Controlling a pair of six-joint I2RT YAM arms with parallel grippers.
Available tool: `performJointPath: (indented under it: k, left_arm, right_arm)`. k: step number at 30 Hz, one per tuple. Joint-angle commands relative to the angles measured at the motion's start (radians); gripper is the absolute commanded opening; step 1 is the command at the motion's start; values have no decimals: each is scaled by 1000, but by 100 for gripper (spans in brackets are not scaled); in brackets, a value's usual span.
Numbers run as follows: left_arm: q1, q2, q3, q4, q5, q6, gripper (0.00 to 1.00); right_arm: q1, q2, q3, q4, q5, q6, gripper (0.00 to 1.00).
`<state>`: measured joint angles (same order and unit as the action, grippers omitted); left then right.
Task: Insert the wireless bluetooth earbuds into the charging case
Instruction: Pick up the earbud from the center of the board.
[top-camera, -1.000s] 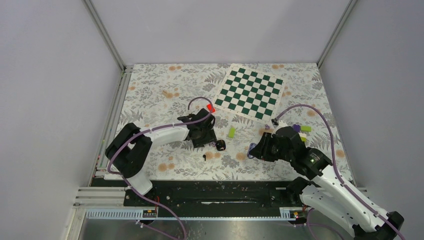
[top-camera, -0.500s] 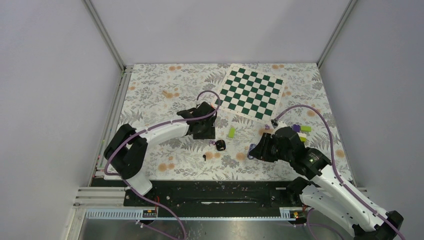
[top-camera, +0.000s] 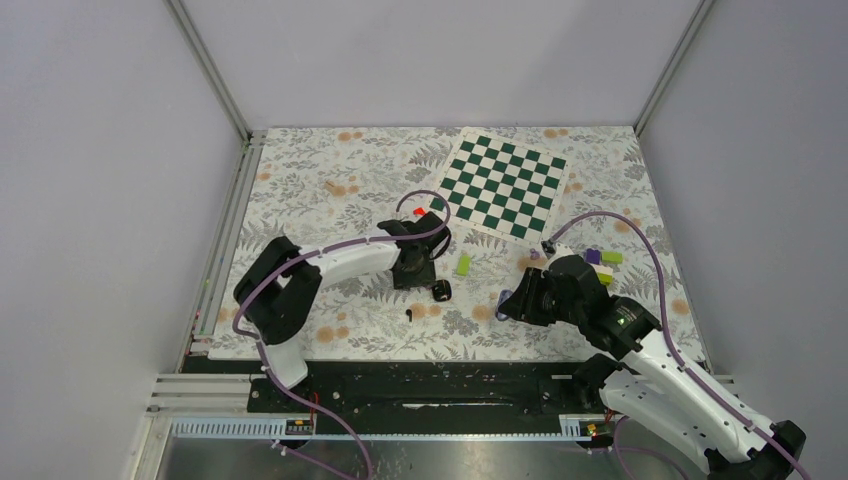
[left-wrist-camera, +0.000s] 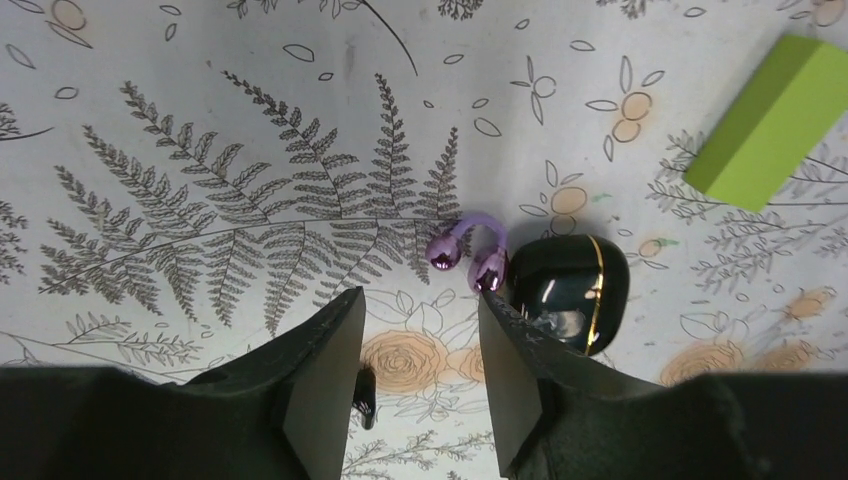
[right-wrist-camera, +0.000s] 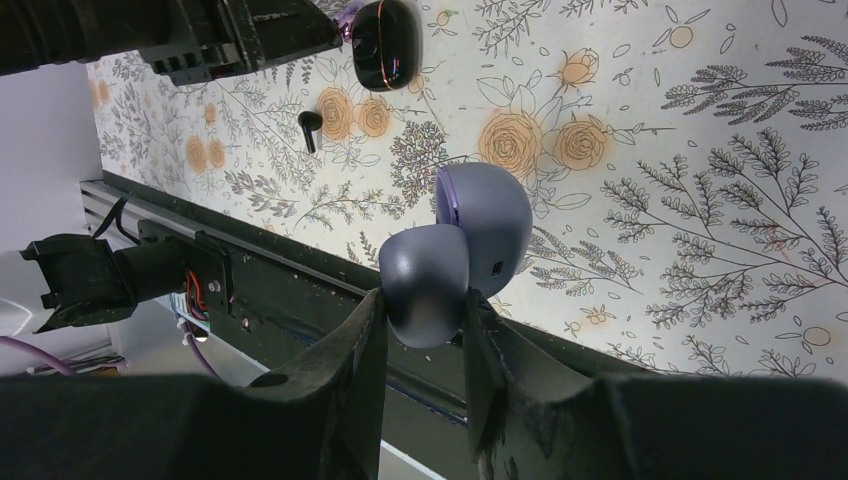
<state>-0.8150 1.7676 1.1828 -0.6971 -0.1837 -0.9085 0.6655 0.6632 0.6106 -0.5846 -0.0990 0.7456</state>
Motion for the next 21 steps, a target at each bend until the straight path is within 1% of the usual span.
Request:
performJointPath:
  k: [1, 11, 16, 21]
  left_arm:
    - [-14, 28, 47, 24, 2, -17, 47]
    - [-21, 89, 81, 37, -41, -13, 46]
    - [-21, 102, 104, 73, -58, 49, 43]
    - [-13, 111, 112, 74, -82, 103, 42]
  right_arm:
    - [-3, -9, 2, 17, -2, 5, 0]
    - [-4, -13, -1, 17, -1, 9, 0]
    - [-3, -5, 3, 20, -4, 9, 0]
    - [-4, 6, 12, 20, -9, 1, 0]
